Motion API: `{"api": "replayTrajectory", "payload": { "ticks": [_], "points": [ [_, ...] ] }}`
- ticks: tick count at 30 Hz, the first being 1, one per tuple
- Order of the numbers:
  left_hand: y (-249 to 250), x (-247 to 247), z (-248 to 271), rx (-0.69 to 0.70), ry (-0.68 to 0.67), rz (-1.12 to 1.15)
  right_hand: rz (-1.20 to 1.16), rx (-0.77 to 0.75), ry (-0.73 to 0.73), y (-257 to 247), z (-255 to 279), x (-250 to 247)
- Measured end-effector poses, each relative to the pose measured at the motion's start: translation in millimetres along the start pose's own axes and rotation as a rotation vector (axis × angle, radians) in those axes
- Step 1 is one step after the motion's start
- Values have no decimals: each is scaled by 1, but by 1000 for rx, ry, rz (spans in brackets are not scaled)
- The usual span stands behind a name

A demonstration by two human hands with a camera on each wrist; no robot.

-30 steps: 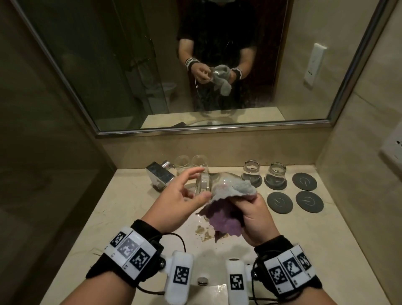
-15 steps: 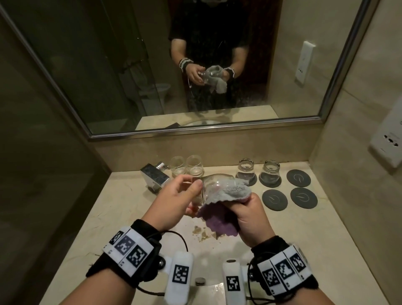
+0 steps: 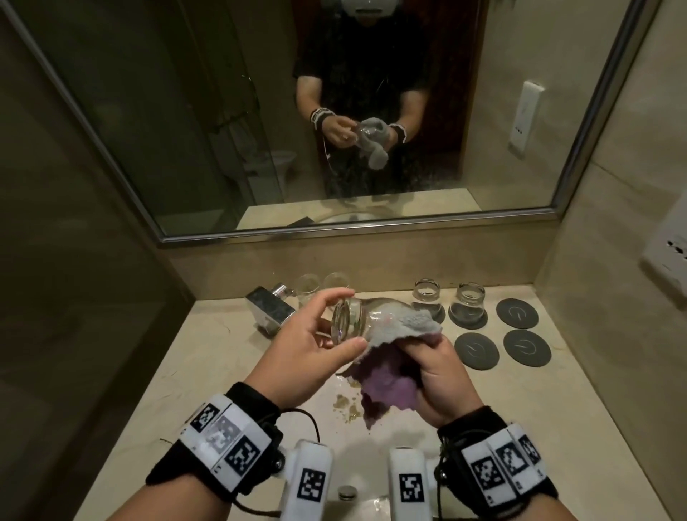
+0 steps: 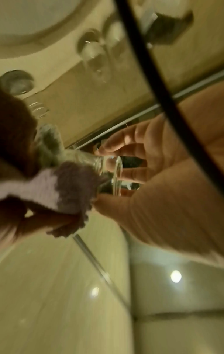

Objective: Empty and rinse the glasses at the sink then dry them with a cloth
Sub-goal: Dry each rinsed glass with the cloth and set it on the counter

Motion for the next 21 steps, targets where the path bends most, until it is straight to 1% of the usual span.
{"api": "replayTrajectory", "payload": {
  "ticks": [1, 2, 5, 6, 7, 9, 10, 11, 12, 14, 15, 17, 19, 20, 21],
  "points": [
    [0, 0, 1, 7, -15, -11, -15, -2, -25, 0, 1, 2],
    [-2, 0, 1, -23, -7, 7, 28, -11, -39, -2, 2, 5],
    [-13, -1, 0, -170, 70, 145, 247, -60, 20, -5, 5, 11],
    [-14, -3, 1, -174, 84, 139, 257, -70, 20, -4, 5, 13],
    [-12, -5, 1, -146, 80, 115, 222, -73, 3, -2, 2, 13],
    [-4, -5, 1, -30, 6, 10, 60, -40, -24, 3, -4, 9],
    [-3, -5, 4, -8, -24, -38, 9, -23, -18, 5, -5, 7],
    [-5, -5, 5, -27, -27, -45, 16, -28, -25, 5, -5, 7],
    [-8, -6, 5, -84, -2, 3, 76, -45, -20, 3, -4, 8],
    [-20, -6, 6, -226, 66, 145, 231, -85, 36, -3, 2, 12],
    [-23, -6, 6, -242, 73, 153, 273, -100, 53, -3, 3, 13],
    [-18, -9, 6, -161, 59, 66, 253, -88, 57, -2, 2, 14],
    [-7, -9, 8, -42, 4, -39, 141, -43, 53, 2, -2, 12],
    [-6, -9, 10, -27, -7, -74, 98, -15, 61, 4, -3, 10],
    [-7, -8, 12, -48, 0, -75, 102, -6, 67, 6, -2, 8]
  ]
}}
Point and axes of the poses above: each hand's wrist, its own z-axis away from the middle knuckle, its own x-axis out of the palm, y = z × x, the point moved 8 cm from there along -z, towards the middle knuckle, and after that the axes turned 13 degrees about x, right-handed, at the moved point
